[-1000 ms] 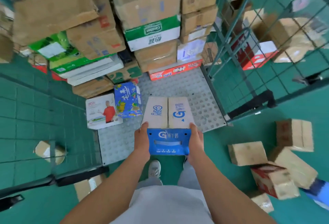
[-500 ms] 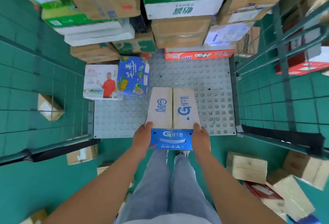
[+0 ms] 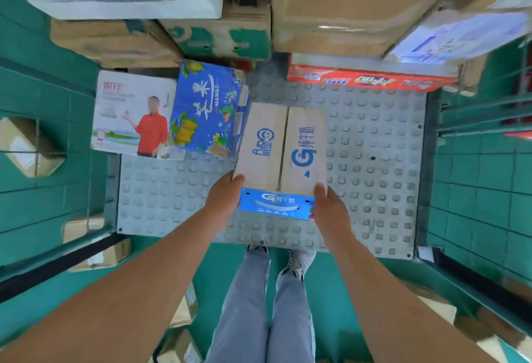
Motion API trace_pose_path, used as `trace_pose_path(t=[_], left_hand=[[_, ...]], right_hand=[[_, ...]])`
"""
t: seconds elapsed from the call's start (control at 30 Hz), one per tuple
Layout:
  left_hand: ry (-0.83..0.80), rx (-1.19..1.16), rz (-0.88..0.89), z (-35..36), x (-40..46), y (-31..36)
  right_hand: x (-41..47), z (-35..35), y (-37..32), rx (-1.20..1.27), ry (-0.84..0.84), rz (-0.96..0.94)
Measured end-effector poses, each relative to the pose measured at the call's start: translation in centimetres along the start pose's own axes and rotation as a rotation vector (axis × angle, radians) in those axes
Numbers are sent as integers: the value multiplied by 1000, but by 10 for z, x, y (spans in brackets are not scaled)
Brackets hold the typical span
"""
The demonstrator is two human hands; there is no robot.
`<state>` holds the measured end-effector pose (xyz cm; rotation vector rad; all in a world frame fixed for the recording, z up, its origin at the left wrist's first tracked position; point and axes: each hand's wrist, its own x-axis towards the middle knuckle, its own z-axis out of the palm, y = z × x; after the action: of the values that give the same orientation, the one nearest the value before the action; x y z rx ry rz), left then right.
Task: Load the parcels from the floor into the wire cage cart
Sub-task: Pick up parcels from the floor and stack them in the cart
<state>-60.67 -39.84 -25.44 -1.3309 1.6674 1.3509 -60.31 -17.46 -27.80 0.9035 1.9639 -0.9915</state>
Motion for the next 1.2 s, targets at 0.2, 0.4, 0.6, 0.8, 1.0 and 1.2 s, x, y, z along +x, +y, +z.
trace_pose_path(t=[0.2,0.4,0.6,0.8,1.0,1.2], left_hand=[[-61,-83,-76,15,91,11],[-6,-338,-159,34,144,3],[-30,-753,-236,47,138,14],[-56,-628,-297,42,103,15],[-140,-448,-239,26,-3,26],[-258,-353,-133,5,-146,41]], right_hand=[[120,57,4,26,6,-4],[126,80,-18,-11,3,18],[149,92,-51,275,-4,128],[104,83,-58,380,-84,219],[-17,34,-67,531,-137,265],[-157,-40,-67,725,-125,251]])
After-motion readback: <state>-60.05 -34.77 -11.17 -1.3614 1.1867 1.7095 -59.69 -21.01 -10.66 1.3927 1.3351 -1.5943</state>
